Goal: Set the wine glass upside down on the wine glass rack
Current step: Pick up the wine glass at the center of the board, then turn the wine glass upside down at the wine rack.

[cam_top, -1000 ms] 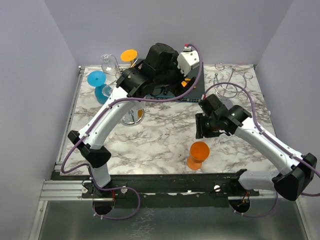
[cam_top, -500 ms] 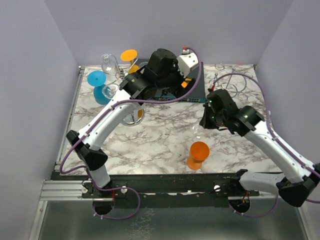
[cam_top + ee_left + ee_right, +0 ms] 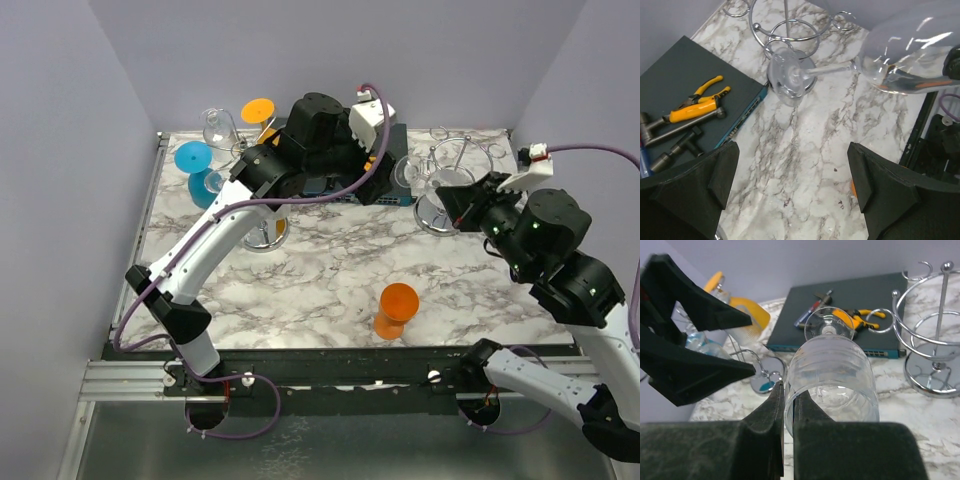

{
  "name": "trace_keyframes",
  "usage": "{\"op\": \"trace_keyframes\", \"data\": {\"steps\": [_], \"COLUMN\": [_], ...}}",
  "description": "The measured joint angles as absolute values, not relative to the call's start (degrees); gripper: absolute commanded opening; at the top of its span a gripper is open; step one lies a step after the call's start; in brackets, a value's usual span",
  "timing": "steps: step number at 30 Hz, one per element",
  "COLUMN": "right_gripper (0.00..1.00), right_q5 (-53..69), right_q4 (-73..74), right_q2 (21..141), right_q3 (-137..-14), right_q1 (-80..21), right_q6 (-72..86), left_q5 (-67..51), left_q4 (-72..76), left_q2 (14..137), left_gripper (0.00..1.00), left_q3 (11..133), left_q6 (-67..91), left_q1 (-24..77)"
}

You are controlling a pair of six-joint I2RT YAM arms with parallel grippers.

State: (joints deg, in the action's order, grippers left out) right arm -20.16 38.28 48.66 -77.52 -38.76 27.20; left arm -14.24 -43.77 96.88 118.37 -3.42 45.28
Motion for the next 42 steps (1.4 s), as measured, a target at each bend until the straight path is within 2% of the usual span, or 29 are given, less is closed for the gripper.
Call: {"op": "trace_keyframes", "data": {"steps": [6,12,19,22,27,28,29,33,34,36,42], "right_gripper": [0.00,0.00,0.00,0.00,0.00,0.00,0.00,0.01,0.05,0.21,0.75], "right_q5": [-16.36,-11.22,-6.48,-4.99,-3.18,-2.94,-2.72,-1.78,-1.74,-1.76,-1.65], "right_q4": [30.33,25.12,21.85,20.88,19.25,18.85,18.48,16.84,16.38,15.73,16.93], "right_q2": [45.58,41.80,41.58,41.65,41.65,41.56,41.32,40.42,40.40,40.36,39.94], "right_q3": [-75.46,-72.47,-71.55,-70.57,-69.19,-68.79,-68.45,-66.19,-65.78,-64.93,-60.77], "right_q1": [-38.76,-38.76,-38.76,-38.76,-38.76,-38.76,-38.76,-38.61,-38.61,-38.50,-38.50], "right_q6": [26.35,26.04,26.09,26.17,26.81,26.94,27.00,26.94,26.94,26.94,28.64], "left_q5": [-21.10,-26.83,-31.24,-33.87,-36.27,-36.47,-35.83,-35.44,-34.87,-33.89,-26.55], "left_q4": [-41.67,-40.27,-37.30,-36.73,-36.05,-36.01,-36.07,-35.90,-35.97,-36.10,-34.41], "left_q2": [95.24,95.29,95.94,96.49,97.10,97.10,97.10,96.99,96.99,96.99,96.86], "left_gripper": [0.99,0.90,0.85,0.72,0.13,0.05,0.00,0.00,0.00,0.00,0.00], "left_q3": [114.67,113.67,113.82,114.13,114.72,114.72,114.72,114.69,114.72,114.72,115.02], "left_q6": [-2.87,-2.11,-1.04,-0.86,-0.75,-0.91,-1.13,-1.45,-2.13,-3.64,-15.70], "left_q1": [43.59,38.92,37.95,37.95,37.95,37.93,37.76,37.21,37.19,37.26,38.22]}}
